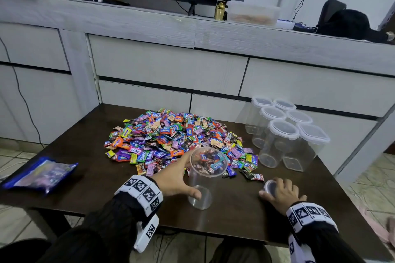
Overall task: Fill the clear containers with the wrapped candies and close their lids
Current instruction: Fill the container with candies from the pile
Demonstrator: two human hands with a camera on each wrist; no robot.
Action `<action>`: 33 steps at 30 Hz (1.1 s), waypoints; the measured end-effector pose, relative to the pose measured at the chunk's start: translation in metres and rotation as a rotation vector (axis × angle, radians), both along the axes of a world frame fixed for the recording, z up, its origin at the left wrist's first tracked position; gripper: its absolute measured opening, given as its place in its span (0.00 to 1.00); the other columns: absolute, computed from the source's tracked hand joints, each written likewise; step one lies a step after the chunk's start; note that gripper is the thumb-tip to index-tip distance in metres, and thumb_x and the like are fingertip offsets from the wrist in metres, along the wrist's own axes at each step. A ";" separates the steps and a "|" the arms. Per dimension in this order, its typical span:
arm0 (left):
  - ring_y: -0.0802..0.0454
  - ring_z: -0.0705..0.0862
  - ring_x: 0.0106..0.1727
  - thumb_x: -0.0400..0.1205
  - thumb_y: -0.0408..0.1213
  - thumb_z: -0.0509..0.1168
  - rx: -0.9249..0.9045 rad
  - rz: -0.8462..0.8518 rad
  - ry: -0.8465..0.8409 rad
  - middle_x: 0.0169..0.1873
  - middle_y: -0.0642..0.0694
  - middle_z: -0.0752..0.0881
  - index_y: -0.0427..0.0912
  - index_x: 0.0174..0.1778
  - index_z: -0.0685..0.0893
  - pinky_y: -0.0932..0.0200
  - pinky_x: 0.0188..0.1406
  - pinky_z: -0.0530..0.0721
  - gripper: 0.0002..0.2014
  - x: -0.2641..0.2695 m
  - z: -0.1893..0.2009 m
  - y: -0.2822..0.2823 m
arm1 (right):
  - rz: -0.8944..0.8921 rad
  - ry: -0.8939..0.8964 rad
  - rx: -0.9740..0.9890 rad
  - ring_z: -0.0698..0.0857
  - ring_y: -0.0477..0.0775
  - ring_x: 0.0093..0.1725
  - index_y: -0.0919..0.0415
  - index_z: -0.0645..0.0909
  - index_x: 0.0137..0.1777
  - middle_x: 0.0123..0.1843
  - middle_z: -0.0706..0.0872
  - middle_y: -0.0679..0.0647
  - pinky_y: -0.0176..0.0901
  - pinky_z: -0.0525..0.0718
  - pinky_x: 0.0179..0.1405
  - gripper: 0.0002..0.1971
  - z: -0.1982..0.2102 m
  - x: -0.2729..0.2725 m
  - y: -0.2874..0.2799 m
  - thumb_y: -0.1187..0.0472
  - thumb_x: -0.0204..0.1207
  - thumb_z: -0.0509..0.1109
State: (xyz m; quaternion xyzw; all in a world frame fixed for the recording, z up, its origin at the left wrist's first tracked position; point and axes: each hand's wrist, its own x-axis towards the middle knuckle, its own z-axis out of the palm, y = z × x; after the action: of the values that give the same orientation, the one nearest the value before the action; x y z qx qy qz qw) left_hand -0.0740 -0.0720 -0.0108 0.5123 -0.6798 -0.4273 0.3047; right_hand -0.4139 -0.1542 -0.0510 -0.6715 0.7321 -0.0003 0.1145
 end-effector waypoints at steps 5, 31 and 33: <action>0.56 0.60 0.83 0.60 0.75 0.68 -0.067 0.276 -0.269 0.83 0.53 0.61 0.55 0.84 0.51 0.49 0.81 0.61 0.60 0.042 -0.001 0.006 | 0.195 0.087 -0.117 0.44 0.60 0.85 0.50 0.43 0.83 0.86 0.39 0.52 0.68 0.55 0.78 0.49 0.007 0.022 -0.003 0.25 0.70 0.56; 0.42 0.50 0.84 0.84 0.63 0.54 0.057 0.370 -1.046 0.84 0.44 0.48 0.51 0.86 0.43 0.39 0.77 0.60 0.40 0.029 -0.056 -0.080 | 0.543 0.048 -0.074 0.66 0.64 0.72 0.46 0.50 0.82 0.75 0.63 0.62 0.56 0.70 0.68 0.40 -0.001 0.178 -0.081 0.39 0.75 0.65; 0.41 0.55 0.81 0.85 0.60 0.56 0.036 0.364 -1.055 0.82 0.42 0.55 0.51 0.85 0.47 0.41 0.75 0.64 0.37 0.031 -0.052 -0.081 | 0.535 -0.003 -0.049 0.67 0.65 0.70 0.47 0.54 0.81 0.72 0.65 0.62 0.56 0.70 0.67 0.38 0.002 0.177 -0.084 0.40 0.75 0.67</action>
State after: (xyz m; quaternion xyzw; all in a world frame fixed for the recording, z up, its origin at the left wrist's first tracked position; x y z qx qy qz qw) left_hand -0.0434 -0.1527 -0.0626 0.7709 -0.6333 -0.0653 -0.0169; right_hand -0.2368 -0.2380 -0.0490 -0.8436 0.5283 0.0112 0.0951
